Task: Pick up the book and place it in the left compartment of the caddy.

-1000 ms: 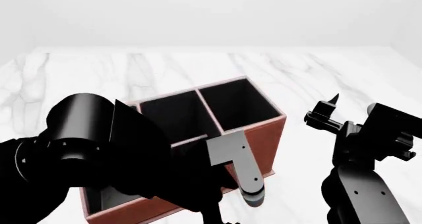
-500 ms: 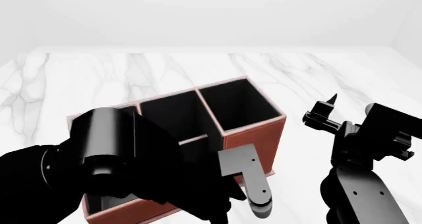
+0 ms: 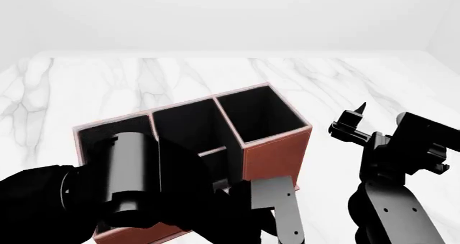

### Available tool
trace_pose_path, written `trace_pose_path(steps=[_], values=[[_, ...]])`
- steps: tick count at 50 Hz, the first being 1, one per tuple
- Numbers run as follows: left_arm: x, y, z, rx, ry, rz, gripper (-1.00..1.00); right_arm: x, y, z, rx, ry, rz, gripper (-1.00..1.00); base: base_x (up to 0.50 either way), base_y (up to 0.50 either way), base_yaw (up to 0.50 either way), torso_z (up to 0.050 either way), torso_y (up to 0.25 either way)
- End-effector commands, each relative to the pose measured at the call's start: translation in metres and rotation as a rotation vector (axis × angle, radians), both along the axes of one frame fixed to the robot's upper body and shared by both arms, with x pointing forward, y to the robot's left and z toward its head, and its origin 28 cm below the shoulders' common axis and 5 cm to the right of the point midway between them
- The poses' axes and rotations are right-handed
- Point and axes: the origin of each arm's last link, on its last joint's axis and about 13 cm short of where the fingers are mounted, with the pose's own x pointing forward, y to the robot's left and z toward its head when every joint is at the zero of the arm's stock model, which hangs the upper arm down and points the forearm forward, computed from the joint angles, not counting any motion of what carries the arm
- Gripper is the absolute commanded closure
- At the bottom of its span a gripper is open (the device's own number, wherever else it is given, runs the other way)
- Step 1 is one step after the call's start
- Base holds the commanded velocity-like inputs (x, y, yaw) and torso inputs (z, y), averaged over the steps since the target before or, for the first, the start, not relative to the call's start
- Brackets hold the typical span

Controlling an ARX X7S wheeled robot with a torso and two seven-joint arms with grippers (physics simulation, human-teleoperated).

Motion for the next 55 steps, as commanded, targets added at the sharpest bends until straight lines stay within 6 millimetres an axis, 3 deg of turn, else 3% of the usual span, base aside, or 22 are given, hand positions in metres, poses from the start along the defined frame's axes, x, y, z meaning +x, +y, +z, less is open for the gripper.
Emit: trace_pose_path(steps=[1, 38, 55], values=[[0.005, -0.004, -0.006, 0.000, 0.010, -0.018, -1.00, 0.000, 0.001, 0.000, -0.002, 0.001, 0.005, -1.00, 0.00, 0.00, 0.00, 0.000, 0.000], [0.042, 0.000, -0.038, 0.044, 0.058, 0.028, -1.00, 0.000, 0.003, 0.000, -0.005, -0.002, 0.018, -1.00, 0.00, 0.00, 0.00, 0.000, 0.000], [0.043, -0.006, -0.042, 0.018, 0.078, 0.001, -1.00, -0.001, 0.006, -0.001, -0.010, 0.002, 0.030, -1.00, 0.00, 0.00, 0.00, 0.000, 0.000]])
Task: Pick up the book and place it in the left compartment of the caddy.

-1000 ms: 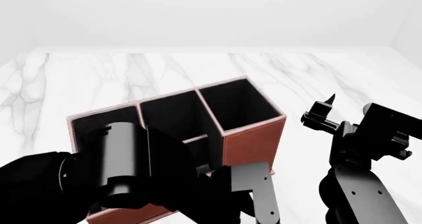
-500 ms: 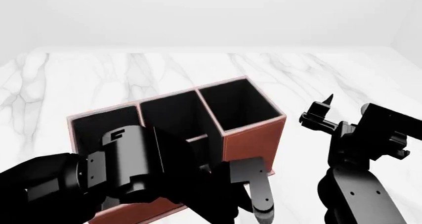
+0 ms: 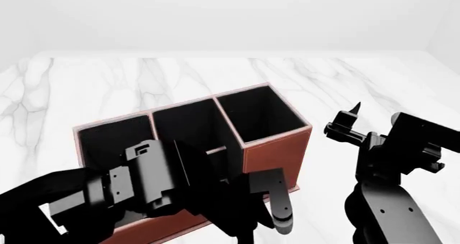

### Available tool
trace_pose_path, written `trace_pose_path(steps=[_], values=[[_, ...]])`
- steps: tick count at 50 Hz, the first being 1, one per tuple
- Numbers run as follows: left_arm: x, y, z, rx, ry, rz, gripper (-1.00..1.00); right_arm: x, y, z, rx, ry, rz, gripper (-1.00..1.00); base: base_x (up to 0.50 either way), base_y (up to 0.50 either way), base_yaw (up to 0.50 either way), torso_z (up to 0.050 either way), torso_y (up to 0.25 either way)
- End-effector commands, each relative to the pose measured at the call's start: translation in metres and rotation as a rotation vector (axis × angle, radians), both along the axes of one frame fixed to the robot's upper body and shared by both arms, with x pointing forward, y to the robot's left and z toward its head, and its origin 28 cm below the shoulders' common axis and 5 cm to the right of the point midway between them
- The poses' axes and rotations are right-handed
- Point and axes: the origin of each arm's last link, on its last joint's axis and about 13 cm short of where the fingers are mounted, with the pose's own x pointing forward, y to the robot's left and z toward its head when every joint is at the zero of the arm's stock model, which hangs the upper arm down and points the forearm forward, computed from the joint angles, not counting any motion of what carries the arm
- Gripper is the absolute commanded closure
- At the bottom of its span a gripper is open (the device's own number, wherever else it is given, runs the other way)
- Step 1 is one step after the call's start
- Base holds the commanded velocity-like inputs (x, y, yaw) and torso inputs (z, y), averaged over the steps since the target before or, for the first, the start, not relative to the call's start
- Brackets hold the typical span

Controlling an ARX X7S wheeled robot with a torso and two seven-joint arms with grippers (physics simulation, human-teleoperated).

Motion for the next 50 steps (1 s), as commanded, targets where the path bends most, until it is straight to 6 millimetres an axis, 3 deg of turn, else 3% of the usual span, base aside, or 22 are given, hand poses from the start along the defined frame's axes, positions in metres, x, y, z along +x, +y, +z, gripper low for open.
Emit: trace_pose_path(steps=[1, 26, 50], values=[[0.000, -0.004, -0.001, -0.014, 0.007, -0.018, -1.00, 0.000, 0.002, -0.001, -0.004, 0.003, 0.007, -1.00, 0.00, 0.00, 0.00, 0.000, 0.000], [0.000, -0.020, -0.014, -0.004, 0.031, -0.081, -1.00, -0.001, 0.002, -0.001, -0.002, 0.002, 0.013, -1.00, 0.00, 0.00, 0.00, 0.000, 0.000], [0.007, -0.026, -0.044, -0.012, 0.110, -0.100, -1.00, -0.001, 0.002, 0.002, 0.002, -0.005, 0.021, -1.00, 0.00, 0.00, 0.00, 0.000, 0.000]])
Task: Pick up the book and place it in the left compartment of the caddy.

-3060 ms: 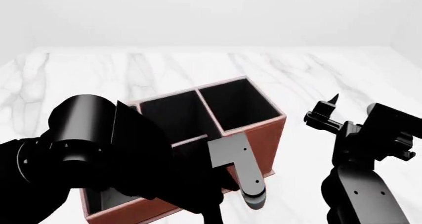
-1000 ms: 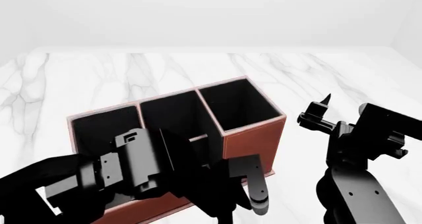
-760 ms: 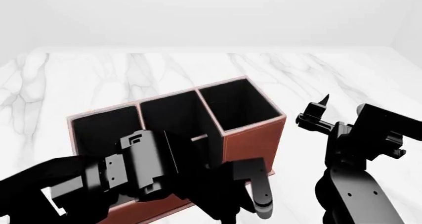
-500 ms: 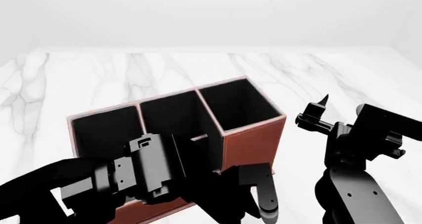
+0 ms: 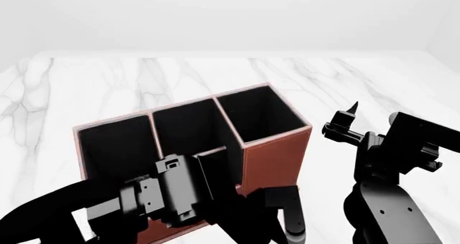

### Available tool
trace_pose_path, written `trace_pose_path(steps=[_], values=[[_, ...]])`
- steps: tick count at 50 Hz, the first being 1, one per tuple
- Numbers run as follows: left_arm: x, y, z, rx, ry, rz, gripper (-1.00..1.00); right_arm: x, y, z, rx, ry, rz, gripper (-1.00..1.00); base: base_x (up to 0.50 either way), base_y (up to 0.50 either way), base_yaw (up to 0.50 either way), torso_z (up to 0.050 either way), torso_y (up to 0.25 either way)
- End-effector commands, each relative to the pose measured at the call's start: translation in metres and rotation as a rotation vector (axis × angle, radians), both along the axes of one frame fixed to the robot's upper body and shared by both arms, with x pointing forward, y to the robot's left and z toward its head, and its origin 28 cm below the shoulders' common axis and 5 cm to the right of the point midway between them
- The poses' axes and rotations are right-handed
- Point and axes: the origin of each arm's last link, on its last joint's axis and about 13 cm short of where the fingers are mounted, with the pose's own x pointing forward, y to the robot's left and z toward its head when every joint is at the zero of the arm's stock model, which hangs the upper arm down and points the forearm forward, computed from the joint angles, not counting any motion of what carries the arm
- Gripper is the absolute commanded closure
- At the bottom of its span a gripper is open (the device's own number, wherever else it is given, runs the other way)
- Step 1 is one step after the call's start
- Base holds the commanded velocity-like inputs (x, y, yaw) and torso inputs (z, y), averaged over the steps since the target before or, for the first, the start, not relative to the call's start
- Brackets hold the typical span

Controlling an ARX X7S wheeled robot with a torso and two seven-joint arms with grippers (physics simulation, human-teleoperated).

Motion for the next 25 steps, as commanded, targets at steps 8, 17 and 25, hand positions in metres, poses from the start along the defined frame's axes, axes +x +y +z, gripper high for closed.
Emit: trace_pose_path(steps=[8, 17, 25], values=[[0.0043, -0.0005, -0.0184, 0.001, 0.045, 0.009, -1.00, -0.0004, 0.0009, -0.0001, 0.001, -0.003, 0.006, -1.00, 0.00, 0.00, 0.00, 0.000, 0.000], [0.0050, -0.0003, -0.0199, 0.004, 0.014, 0.047, 1.00, 0.0000, 0.0017, -0.0010, 0.000, -0.001, 0.010, -1.00, 0.00, 0.00, 0.00, 0.000, 0.000], [0.0043, 0.0009, -0.0186, 0.023, 0.013, 0.057, 1.00, 0.0003, 0.0020, -0.0013, -0.001, 0.000, 0.011, -1.00, 0.00, 0.00, 0.00, 0.000, 0.000]])
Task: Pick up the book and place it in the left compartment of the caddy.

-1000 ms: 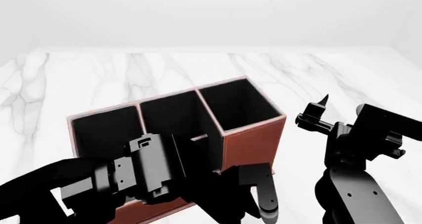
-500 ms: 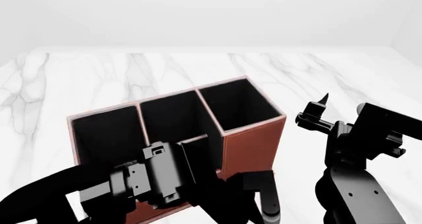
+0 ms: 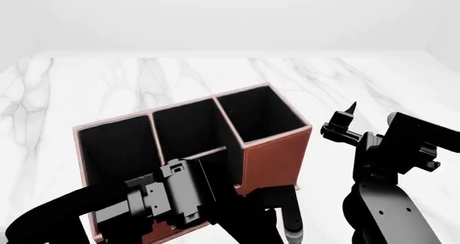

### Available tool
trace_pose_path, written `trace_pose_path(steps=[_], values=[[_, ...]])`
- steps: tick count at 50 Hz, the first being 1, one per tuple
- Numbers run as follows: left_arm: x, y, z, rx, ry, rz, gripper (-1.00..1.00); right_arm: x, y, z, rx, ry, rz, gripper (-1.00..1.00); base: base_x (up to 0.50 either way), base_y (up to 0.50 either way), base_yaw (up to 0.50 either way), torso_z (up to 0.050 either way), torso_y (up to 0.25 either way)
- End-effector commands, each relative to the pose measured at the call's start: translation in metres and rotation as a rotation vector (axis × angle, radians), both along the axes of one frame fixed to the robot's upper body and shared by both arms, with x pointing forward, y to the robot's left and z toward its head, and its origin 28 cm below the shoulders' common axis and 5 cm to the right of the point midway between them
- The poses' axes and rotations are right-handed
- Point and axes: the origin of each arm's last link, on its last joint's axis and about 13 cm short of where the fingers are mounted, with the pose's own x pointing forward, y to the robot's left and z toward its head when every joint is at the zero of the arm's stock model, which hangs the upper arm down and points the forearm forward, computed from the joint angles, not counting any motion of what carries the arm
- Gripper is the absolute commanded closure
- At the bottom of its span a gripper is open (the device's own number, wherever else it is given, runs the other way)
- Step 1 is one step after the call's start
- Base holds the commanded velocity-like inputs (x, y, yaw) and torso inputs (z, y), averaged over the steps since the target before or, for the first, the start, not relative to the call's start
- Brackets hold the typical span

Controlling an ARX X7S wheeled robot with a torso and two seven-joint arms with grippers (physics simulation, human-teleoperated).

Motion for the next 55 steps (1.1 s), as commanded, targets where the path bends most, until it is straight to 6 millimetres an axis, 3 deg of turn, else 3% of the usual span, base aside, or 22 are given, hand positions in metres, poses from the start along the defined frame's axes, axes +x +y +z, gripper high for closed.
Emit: trace_pose_path(steps=[1, 7, 14, 22, 32, 37, 45, 51, 53, 55], values=[[-0.003, 0.001, -0.004, 0.026, 0.016, 0.020, 1.00, 0.001, 0.001, -0.001, -0.001, 0.002, 0.004, -1.00, 0.00, 0.00, 0.00, 0.000, 0.000], [-0.006, 0.004, -0.001, 0.043, 0.002, 0.037, 1.00, 0.001, 0.001, -0.001, -0.001, 0.005, 0.003, -1.00, 0.00, 0.00, 0.00, 0.000, 0.000], [-0.017, 0.019, 0.018, 0.086, -0.025, 0.102, 1.00, 0.001, 0.000, -0.001, 0.001, 0.005, 0.000, -1.00, 0.00, 0.00, 0.00, 0.000, 0.000], [-0.040, 0.047, 0.045, 0.186, -0.044, 0.148, 1.00, -0.001, -0.001, 0.001, 0.005, 0.002, -0.008, -1.00, 0.00, 0.00, 0.00, 0.000, 0.000], [-0.066, 0.067, 0.067, 0.210, -0.070, 0.201, 1.00, -0.001, -0.002, 0.001, 0.008, 0.000, -0.015, -1.00, 0.00, 0.00, 0.00, 0.000, 0.000], [-0.080, 0.082, 0.109, 0.148, -0.165, 0.325, 1.00, -0.001, -0.002, 0.001, 0.007, 0.001, -0.017, -1.00, 0.00, 0.00, 0.00, 0.000, 0.000], [-0.083, 0.111, 0.181, 0.003, -0.266, 0.701, 1.00, -0.002, -0.003, 0.002, 0.016, 0.000, -0.024, -1.00, 0.00, 0.00, 0.00, 0.000, 0.001], [-0.084, 0.123, 0.218, -0.095, -0.337, 0.850, 1.00, -0.001, -0.002, 0.002, 0.015, 0.002, -0.022, -1.00, 0.00, 0.00, 0.00, 0.000, 0.000], [-0.088, 0.126, 0.241, -0.173, -0.333, 0.898, 1.00, -0.001, -0.003, 0.001, 0.016, 0.004, -0.024, -1.00, 0.00, 0.00, 0.00, 0.000, 0.005], [-0.089, 0.128, 0.261, -0.174, -0.458, 0.988, 1.00, 0.000, -0.002, 0.001, 0.014, 0.005, -0.021, -1.00, 0.00, 0.00, 0.00, 0.000, 0.000]])
